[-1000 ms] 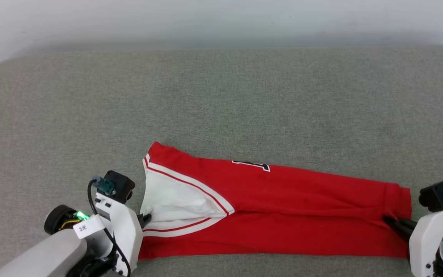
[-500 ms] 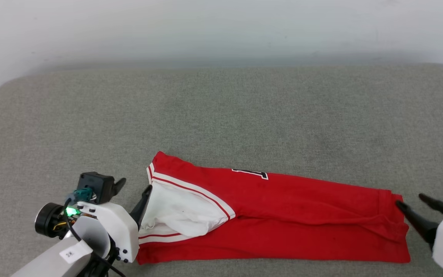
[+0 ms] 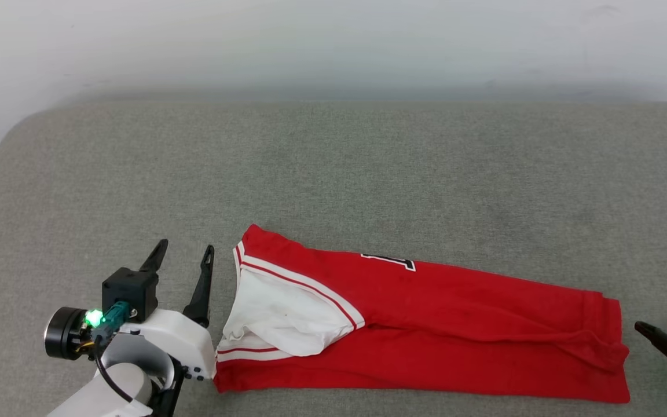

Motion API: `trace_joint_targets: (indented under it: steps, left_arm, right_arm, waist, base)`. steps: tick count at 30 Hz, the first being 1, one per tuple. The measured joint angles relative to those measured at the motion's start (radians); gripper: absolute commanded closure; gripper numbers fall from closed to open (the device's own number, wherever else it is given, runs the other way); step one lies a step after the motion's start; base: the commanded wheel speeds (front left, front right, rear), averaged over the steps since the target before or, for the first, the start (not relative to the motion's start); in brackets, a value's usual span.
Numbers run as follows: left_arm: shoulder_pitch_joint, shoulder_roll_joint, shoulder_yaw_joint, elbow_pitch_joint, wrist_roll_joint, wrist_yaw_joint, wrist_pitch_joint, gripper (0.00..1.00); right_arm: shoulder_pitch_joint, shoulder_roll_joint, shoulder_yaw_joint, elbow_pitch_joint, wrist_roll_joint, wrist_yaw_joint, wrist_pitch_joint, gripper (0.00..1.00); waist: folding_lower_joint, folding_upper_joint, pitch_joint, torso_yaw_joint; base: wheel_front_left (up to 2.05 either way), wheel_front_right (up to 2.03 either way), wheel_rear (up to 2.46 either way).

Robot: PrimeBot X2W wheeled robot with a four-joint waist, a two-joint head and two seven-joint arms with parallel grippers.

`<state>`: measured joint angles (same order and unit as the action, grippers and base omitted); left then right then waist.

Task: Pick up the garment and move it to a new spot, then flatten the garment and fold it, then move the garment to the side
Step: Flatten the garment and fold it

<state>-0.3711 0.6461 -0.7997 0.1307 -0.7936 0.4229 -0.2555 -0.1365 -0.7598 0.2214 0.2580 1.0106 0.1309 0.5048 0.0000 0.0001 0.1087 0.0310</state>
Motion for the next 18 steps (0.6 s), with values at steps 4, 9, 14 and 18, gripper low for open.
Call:
trace_joint_targets:
  steps: [4, 9, 14, 18]
  left_arm:
    - [0.017, -0.038, 0.059, -0.006, 0.060, 0.025, -0.004, 0.00]
    - [0.070, -0.097, 0.172, -0.041, 0.159, 0.036, -0.005, 0.00]
    - [0.136, -0.151, 0.268, -0.070, 0.247, 0.018, -0.005, 0.00]
    - [0.193, -0.201, 0.341, -0.092, 0.323, -0.001, -0.006, 0.00]
  right_arm:
    - [-0.024, 0.030, 0.013, 0.050, 0.008, 0.000, 0.030, 0.00]
    - [-0.047, 0.072, 0.054, 0.098, 0.011, 0.000, 0.030, 0.00]
    - [-0.053, 0.095, 0.101, 0.115, 0.027, 0.000, 0.022, 0.00]
    - [-0.059, 0.102, 0.145, 0.120, 0.028, 0.000, 0.001, 0.00]
  waist:
    - [0.0000, 0.0000, 0.016, 0.016]
    - [0.0001, -0.0001, 0.033, 0.042]
    - [0.0000, 0.0000, 0.043, 0.061]
    - [0.0001, -0.0001, 0.044, 0.064]
  base:
    - [0.00, 0.00, 0.00]
    - [0.00, 0.00, 0.00]
    - [0.00, 0.00, 0.00]
    - [0.00, 0.00, 0.00]
